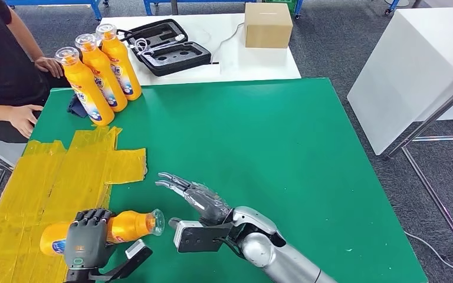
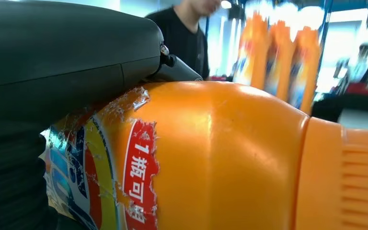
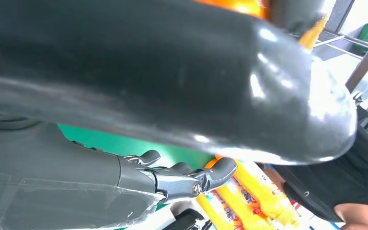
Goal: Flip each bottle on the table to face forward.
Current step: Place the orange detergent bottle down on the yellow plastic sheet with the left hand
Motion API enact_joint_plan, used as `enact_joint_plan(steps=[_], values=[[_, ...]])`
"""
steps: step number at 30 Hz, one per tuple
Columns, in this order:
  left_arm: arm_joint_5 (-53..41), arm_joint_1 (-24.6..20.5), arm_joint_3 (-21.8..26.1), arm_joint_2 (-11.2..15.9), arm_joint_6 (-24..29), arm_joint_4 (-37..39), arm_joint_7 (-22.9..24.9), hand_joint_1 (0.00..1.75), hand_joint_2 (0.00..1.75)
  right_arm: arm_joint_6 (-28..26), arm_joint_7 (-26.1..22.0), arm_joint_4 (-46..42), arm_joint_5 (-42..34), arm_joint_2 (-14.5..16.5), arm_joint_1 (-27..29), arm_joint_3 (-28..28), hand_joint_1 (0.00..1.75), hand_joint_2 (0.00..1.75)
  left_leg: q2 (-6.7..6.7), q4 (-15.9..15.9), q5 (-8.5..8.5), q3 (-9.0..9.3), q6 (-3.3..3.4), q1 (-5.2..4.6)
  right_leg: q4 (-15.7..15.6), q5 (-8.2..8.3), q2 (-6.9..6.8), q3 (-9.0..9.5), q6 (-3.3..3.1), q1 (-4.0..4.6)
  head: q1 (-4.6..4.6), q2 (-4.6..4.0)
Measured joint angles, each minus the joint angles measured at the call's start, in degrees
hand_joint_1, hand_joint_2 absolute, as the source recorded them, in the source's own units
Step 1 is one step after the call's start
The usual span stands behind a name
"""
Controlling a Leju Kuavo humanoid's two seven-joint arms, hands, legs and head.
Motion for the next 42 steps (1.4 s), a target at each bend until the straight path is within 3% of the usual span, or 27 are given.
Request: enact_joint_plan(steps=[4, 8, 14, 20, 24, 29, 35, 37, 39, 40, 42], values=[[-3.0, -2.7, 0.2, 1.1, 0.4, 5.8, 3.2, 1.75, 1.75, 0.2, -0.2, 0.0, 0.0, -0.4, 0.0, -0.2, 0.00, 0.00, -0.06, 0.0, 0.00, -0.01, 0.00, -0.02, 0.0, 0.00, -0.03, 0.02, 0.00, -0.01, 0.01, 0.00], [-4.4, -4.5, 0.2, 1.6, 0.8, 8.6, 5.1, 0.00, 1.75, 0.3, -0.4, 0.0, 0.0, -0.6, -0.1, -0.2, 0.00, 0.00, -0.10, 0.0, 0.01, 0.07, -0.01, -0.01, 0.0, 0.00, -0.05, 0.09, 0.00, 0.00, 0.01, 0.00], [-5.5, -4.8, 0.4, 1.8, 0.9, 8.9, 6.8, 0.00, 1.75, 0.3, -0.7, 0.0, 0.0, -1.1, 0.0, -0.4, 0.00, 0.00, -0.09, 0.0, 0.04, 0.16, -0.05, 0.01, 0.0, 0.00, -0.05, 0.14, 0.00, 0.02, 0.01, 0.00], [-1.2, -4.2, 0.5, 1.9, 0.9, 7.5, 3.6, 0.00, 1.75, 0.2, -0.7, 0.0, 0.0, -1.5, 0.0, -0.5, 0.00, 0.00, -0.08, 0.0, 0.04, 0.14, -0.05, 0.02, 0.0, 0.00, -0.05, 0.12, 0.00, 0.02, 0.01, 0.00], [1.7, -3.1, 0.4, 2.1, 0.8, 5.6, 2.1, 0.00, 0.00, 0.2, -0.7, 0.0, 0.0, -1.7, 0.1, -0.7, 0.00, 0.00, -0.08, 0.0, 0.04, 0.08, -0.05, 0.01, 0.0, 0.00, -0.05, 0.06, 0.00, 0.01, 0.01, 0.00], [10.2, -1.2, 0.3, 2.0, 0.6, 0.3, -3.8, 0.00, 0.00, 0.2, -0.8, 0.0, 0.1, -1.7, 0.6, -1.0, 0.00, 0.00, -0.08, 0.0, 0.04, 0.01, -0.05, 0.01, 0.0, 0.00, -0.05, 0.00, 0.00, 0.01, 0.00, 0.00], [16.4, -0.5, 2.6, 0.3, 0.6, -6.5, -10.9, 0.00, 0.00, 0.2, -0.8, 0.0, 0.3, -1.7, 0.7, -1.0, 0.00, 0.00, -0.09, 0.0, 0.04, 0.01, -0.05, 0.01, 0.0, 0.00, -0.05, 0.00, 0.00, 0.01, 0.00, 0.00], [22.3, -0.4, 3.8, -0.7, 0.0, -8.5, -14.6, 0.00, 0.00, 0.1, -1.0, 0.0, 0.4, -1.7, 0.8, -0.9, 0.00, 0.00, -0.09, 0.0, 0.05, 0.01, -0.05, 0.01, 0.0, 0.00, -0.05, 0.00, 0.00, 0.01, 0.00, 0.00], [36.0, -0.3, 4.6, -1.7, -4.6, -11.4, -17.2, 0.00, 0.00, -1.1, -1.6, -0.2, 1.5, -1.3, 1.4, -0.9, 0.00, 0.00, -0.09, 0.0, 0.05, 0.02, -0.05, 0.02, 0.0, 0.00, -0.05, -0.01, 0.00, 0.01, 0.00, 0.00], [45.1, 0.0, 4.7, -2.3, -9.7, -13.3, -17.3, 0.00, 0.00, -2.6, -2.2, -0.7, 2.8, -1.0, 2.2, -1.1, 0.00, 0.00, -0.10, 0.0, 0.05, 0.02, -0.05, 0.02, 0.0, 0.00, -0.06, -0.02, 0.00, 0.01, 0.00, 0.00], [62.5, 1.2, 4.4, -3.5, -25.2, -17.7, -17.5, 0.00, 0.00, -8.6, -3.7, -2.9, 7.7, 0.4, 5.6, -2.2, 0.00, 0.00, -0.13, 0.0, 0.04, -0.02, -0.06, 0.02, 0.0, -0.02, -0.10, -0.03, -0.01, 0.01, -0.01, 0.00]])
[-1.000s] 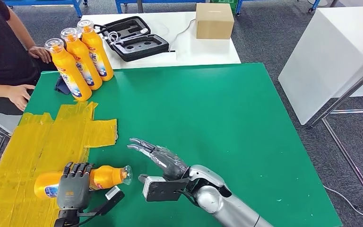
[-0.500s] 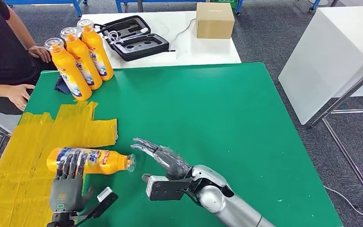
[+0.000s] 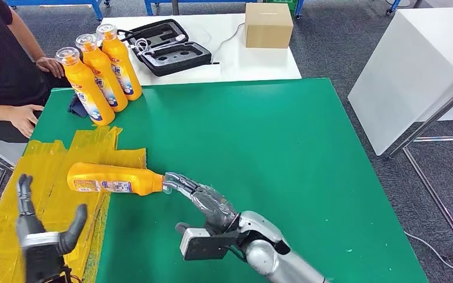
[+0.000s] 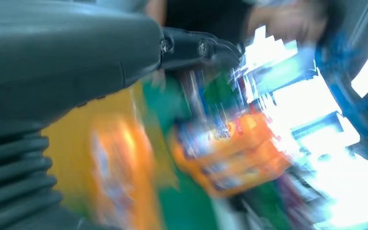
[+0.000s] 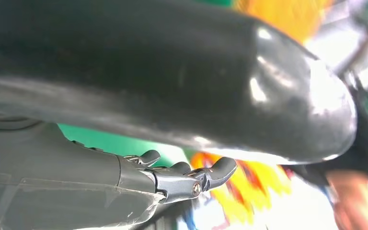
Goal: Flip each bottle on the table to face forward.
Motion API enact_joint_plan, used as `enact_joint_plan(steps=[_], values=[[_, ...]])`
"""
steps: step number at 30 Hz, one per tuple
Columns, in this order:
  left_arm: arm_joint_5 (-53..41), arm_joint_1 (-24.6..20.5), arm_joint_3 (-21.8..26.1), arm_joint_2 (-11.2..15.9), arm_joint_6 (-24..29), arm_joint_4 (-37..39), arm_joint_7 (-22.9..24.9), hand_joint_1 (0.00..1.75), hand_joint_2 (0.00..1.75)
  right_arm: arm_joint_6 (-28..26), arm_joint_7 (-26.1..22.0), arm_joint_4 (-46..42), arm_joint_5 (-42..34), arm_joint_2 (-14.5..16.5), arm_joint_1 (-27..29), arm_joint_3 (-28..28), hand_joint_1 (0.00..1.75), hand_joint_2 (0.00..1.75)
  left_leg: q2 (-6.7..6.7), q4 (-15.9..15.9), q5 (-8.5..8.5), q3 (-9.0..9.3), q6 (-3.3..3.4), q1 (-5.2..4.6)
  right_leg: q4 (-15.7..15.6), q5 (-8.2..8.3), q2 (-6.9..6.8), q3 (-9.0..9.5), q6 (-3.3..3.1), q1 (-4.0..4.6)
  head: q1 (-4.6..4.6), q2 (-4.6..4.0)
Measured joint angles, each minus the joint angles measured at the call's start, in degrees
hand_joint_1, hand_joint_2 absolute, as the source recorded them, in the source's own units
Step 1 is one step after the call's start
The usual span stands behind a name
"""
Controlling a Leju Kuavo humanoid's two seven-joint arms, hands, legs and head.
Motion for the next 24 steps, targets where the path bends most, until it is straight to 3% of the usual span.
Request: enact_joint_plan(steps=[3, 5, 6, 10, 12, 18, 21, 24], values=[[10.0, 3.9, -3.6, -2.2, -24.7, -5.4, -3.8, 0.00, 0.00, -14.9, -1.2, -5.6, 13.8, 3.3, 7.3, -2.9, 0.00, 0.00, -0.03, 0.0, -0.04, -0.15, 0.00, -0.03, 0.0, -0.04, -0.05, -0.11, -0.03, -0.02, -0.01, 0.00], [7.2, 6.1, -8.1, -3.0, -30.4, -6.7, -5.6, 0.00, 0.00, -21.6, -1.9, -8.8, 18.8, 5.2, 11.2, -4.6, 0.00, 0.00, -0.01, 0.0, -0.07, -0.19, 0.00, -0.05, 0.0, -0.06, -0.04, -0.19, -0.05, -0.03, 0.00, 0.00], [5.3, 6.7, -10.7, -3.2, -29.2, -6.7, -5.9, 0.00, 0.00, -23.1, -2.8, -9.9, 18.3, 5.9, 12.6, -5.2, 0.00, 0.00, -0.01, 0.0, -0.08, -0.19, 0.01, -0.06, -0.1, -0.07, -0.04, -0.23, -0.07, -0.05, 0.01, 0.00], [1.4, 7.2, -20.9, -3.1, -16.0, -5.1, -6.2, 0.00, 0.00, -26.0, -7.9, -12.6, 10.3, 7.1, 16.6, -8.1, 0.00, 0.00, -0.01, 0.0, -0.07, -0.13, 0.04, -0.12, -0.1, -0.04, -0.05, -0.23, -0.06, -0.11, 0.02, 0.00], [1.5, 7.0, -24.1, -2.8, -14.0, -4.5, -6.2, 0.00, 0.00, -26.3, -8.9, -13.2, 9.4, 7.3, 17.6, -9.1, 0.00, 0.00, 0.01, 0.0, -0.04, -0.06, 0.04, -0.11, -0.1, -0.01, -0.03, -0.13, -0.04, -0.11, 0.02, 0.00], [2.6, 6.3, -27.8, -1.1, -12.2, -3.7, -5.7, 0.00, 0.00, -25.6, -10.0, -14.0, 6.2, 7.9, 19.2, -11.1, 0.00, 0.00, 0.01, 0.0, -0.01, 0.06, 0.03, -0.05, 0.0, -0.01, -0.03, 0.01, -0.04, -0.06, 0.00, 0.00], [2.9, 5.7, -28.9, -0.6, -9.4, -2.4, -6.0, 0.00, 0.00, -22.7, -12.4, -14.0, 0.5, 8.2, 20.4, -12.1, 0.00, 0.00, 0.01, 0.0, -0.02, 0.03, 0.03, -0.04, 0.0, -0.01, -0.03, -0.01, -0.04, -0.03, -0.01, 0.00], [3.2, 5.3, -29.3, -0.4, -6.8, -1.2, -6.7, 0.00, 0.00, -23.3, -13.4, -13.7, 0.3, 8.6, 21.0, -13.3, 0.00, 0.00, 0.01, 0.0, -0.02, 0.01, 0.03, -0.04, 0.0, -0.01, -0.03, -0.04, -0.04, -0.03, -0.02, 0.00]])
